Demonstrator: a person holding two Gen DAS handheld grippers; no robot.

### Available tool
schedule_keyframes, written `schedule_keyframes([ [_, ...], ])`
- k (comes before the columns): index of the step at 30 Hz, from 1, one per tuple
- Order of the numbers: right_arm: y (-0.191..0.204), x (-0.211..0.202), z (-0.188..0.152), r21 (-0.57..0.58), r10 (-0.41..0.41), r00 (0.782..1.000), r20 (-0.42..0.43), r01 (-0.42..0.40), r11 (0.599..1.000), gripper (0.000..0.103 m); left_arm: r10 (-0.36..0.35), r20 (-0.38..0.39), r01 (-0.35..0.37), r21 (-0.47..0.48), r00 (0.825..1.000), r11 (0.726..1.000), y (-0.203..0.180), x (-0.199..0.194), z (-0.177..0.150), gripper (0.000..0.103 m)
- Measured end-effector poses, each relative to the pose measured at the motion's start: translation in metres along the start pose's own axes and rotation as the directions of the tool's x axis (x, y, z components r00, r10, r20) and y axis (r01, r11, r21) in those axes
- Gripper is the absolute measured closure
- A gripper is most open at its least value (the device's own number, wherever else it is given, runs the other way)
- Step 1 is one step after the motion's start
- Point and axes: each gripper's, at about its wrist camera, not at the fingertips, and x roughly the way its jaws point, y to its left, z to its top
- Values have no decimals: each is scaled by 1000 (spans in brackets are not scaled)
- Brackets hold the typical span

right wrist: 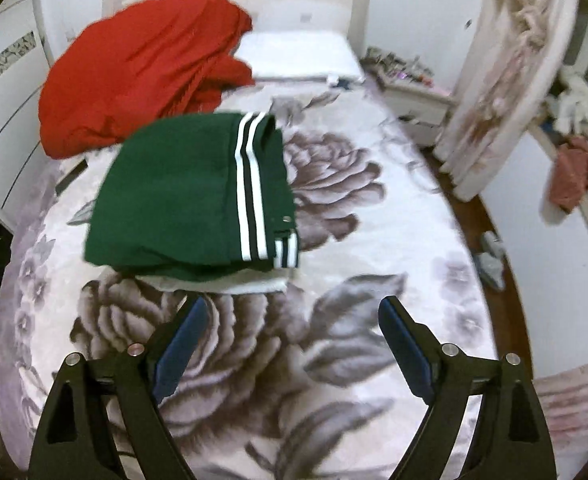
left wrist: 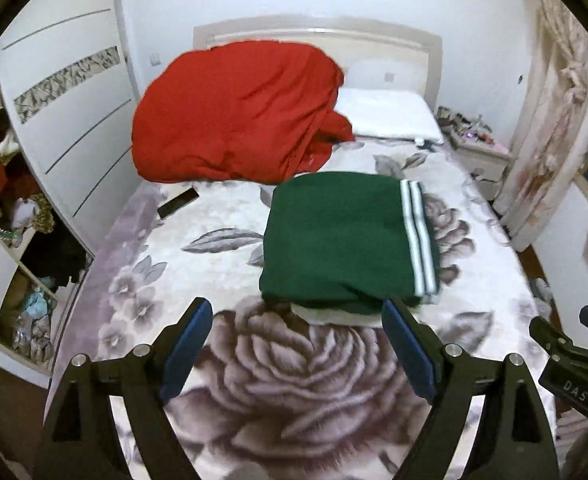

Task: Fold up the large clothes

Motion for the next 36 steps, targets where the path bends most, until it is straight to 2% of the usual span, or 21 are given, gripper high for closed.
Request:
schedule_keyframes([
  [8, -31, -202, -44, -23, -3, 994, 112, 5, 1000, 14, -13, 51, 13, 3, 999, 1000, -7, -143, -25, 17],
  [16, -68, -344, -81, -20, 42, 976, 213, -39, 999, 14, -4, 124, 6, -17, 992, 1000, -10, -238, -40, 17],
  [25, -96, -446, -115, -25, 62, 945, 322, -57, 998, 14, 1, 187, 1, -10, 982, 1000, -13, -294, -51, 17],
  [31, -104, -485, -129, -38, 61, 925, 376, -51, 998, 13, 13, 233, -10, -15, 972, 1000, -14, -312, -58, 16],
  [36, -113, -495, -131, -39, 76, 913, 400, -66, 997, 9, 25, 250, -20, -19, 968, 1000, -17, -317, -60, 14],
])
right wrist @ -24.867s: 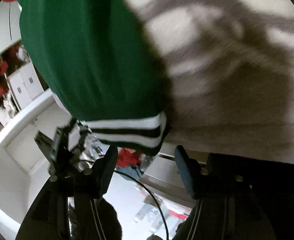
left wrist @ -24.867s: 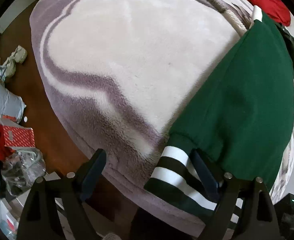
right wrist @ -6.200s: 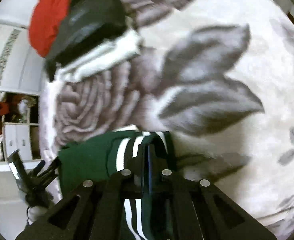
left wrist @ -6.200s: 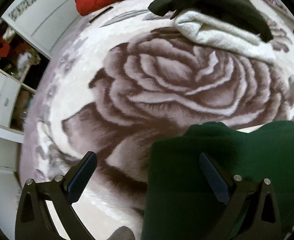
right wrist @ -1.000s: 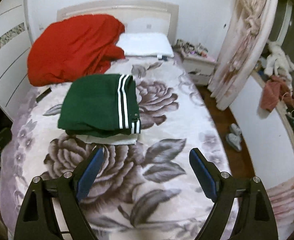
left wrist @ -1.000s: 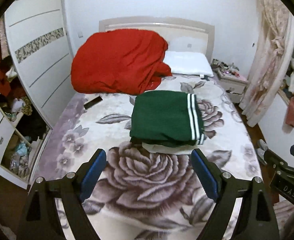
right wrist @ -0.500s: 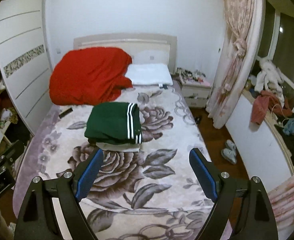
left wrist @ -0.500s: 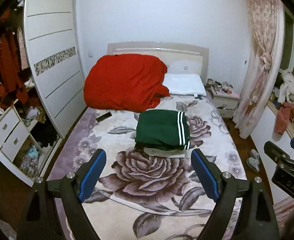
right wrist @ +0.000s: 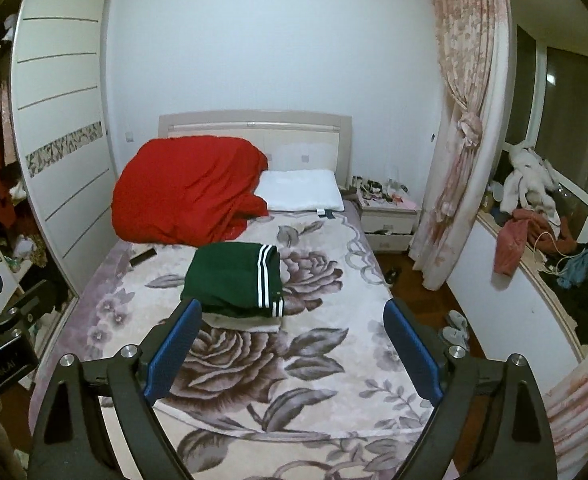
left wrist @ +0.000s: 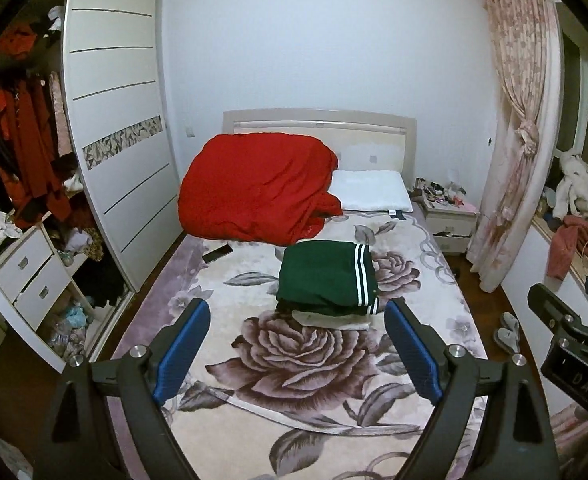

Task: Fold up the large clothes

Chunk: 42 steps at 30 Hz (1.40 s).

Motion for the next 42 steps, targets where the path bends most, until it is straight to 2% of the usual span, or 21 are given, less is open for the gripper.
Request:
schedule_keyframes([
  [11, -13, 2, 6, -3, 50, 999, 1, -50, 999, 8, 17, 12, -17, 7, 1000, 1000, -6, -8, -5, 14],
  [42, -14, 2, -2, 2, 88, 996, -5, -88, 996, 8, 19, 15, -19, 2, 1000, 1000, -5, -16, -6, 14],
])
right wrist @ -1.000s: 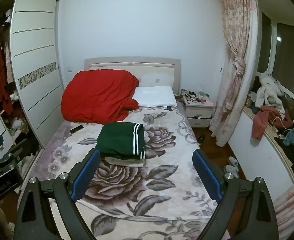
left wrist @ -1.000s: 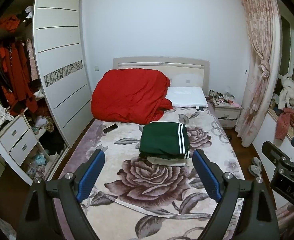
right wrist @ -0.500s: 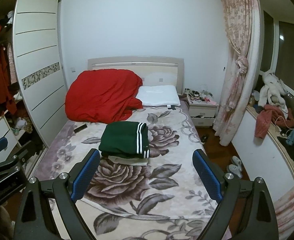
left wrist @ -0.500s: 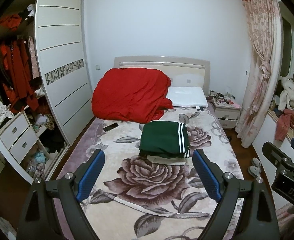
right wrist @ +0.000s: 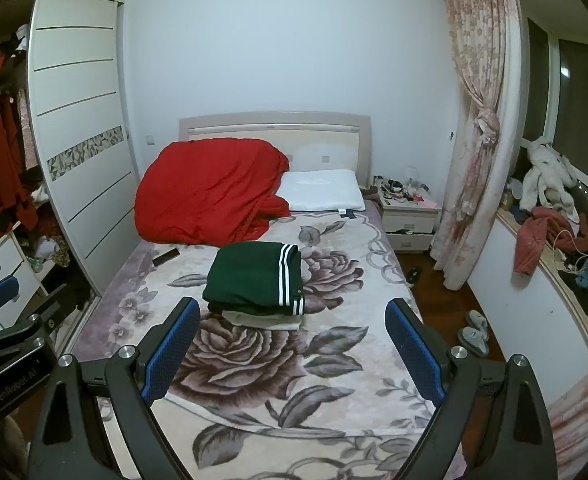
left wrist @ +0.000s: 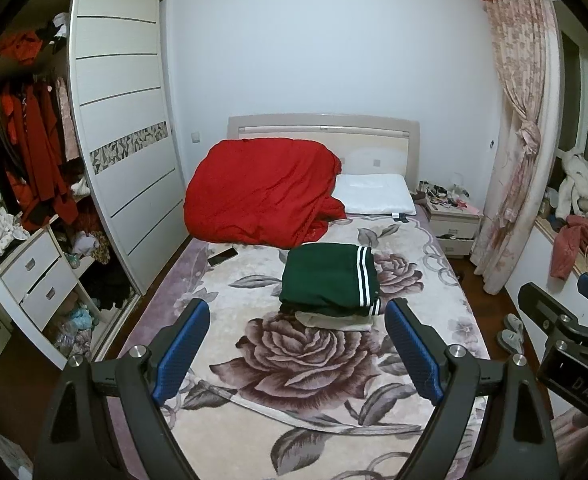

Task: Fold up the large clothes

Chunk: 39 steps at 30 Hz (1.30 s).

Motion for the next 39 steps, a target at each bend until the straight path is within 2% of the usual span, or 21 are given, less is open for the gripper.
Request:
schedule_keyframes([
  [15, 14, 1, -5, 9, 0, 1000, 6, 0, 1000, 8, -16, 18, 16, 31, 1000, 999, 5, -8, 5, 13],
  [39, 5, -16, -17, 22, -12, 1000, 5, 12, 1000, 7, -22, 22, 21, 41, 1000, 999, 3, -9, 5, 13],
])
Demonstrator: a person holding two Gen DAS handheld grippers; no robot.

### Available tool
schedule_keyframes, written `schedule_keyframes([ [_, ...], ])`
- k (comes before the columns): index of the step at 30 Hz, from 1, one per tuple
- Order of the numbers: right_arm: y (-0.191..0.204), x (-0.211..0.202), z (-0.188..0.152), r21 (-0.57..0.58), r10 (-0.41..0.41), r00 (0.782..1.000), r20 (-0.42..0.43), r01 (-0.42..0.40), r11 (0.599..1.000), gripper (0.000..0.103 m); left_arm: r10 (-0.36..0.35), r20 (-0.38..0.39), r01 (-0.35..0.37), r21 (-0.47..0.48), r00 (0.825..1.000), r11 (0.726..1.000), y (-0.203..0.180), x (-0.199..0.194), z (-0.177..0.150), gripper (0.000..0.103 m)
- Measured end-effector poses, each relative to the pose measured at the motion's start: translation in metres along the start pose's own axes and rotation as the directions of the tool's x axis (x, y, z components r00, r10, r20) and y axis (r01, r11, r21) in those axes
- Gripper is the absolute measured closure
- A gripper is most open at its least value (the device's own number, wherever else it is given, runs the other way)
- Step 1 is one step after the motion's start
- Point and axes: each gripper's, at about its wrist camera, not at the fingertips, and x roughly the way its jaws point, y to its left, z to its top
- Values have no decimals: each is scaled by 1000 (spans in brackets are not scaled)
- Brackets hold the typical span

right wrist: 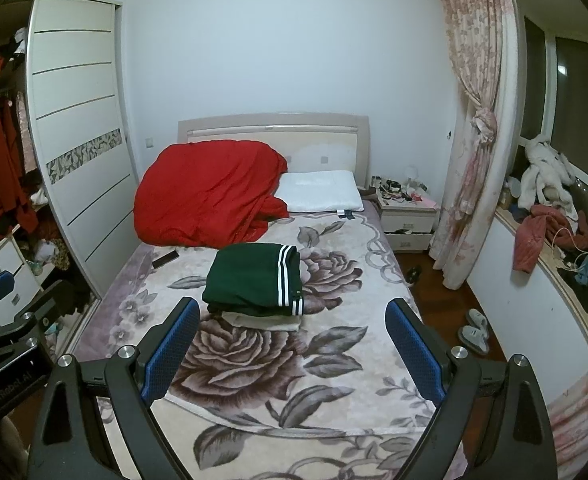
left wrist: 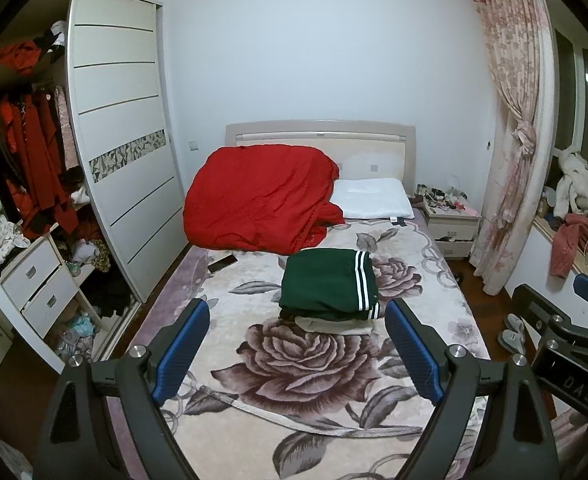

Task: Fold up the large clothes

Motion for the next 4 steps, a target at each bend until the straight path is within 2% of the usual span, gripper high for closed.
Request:
schedule_keyframes([
  [4, 0, -1, -1, -1, 0, 1000, -1, 0, 1000, 7, 10, 4, -10, -6, 1000, 1000, 0, 0, 0, 13],
])
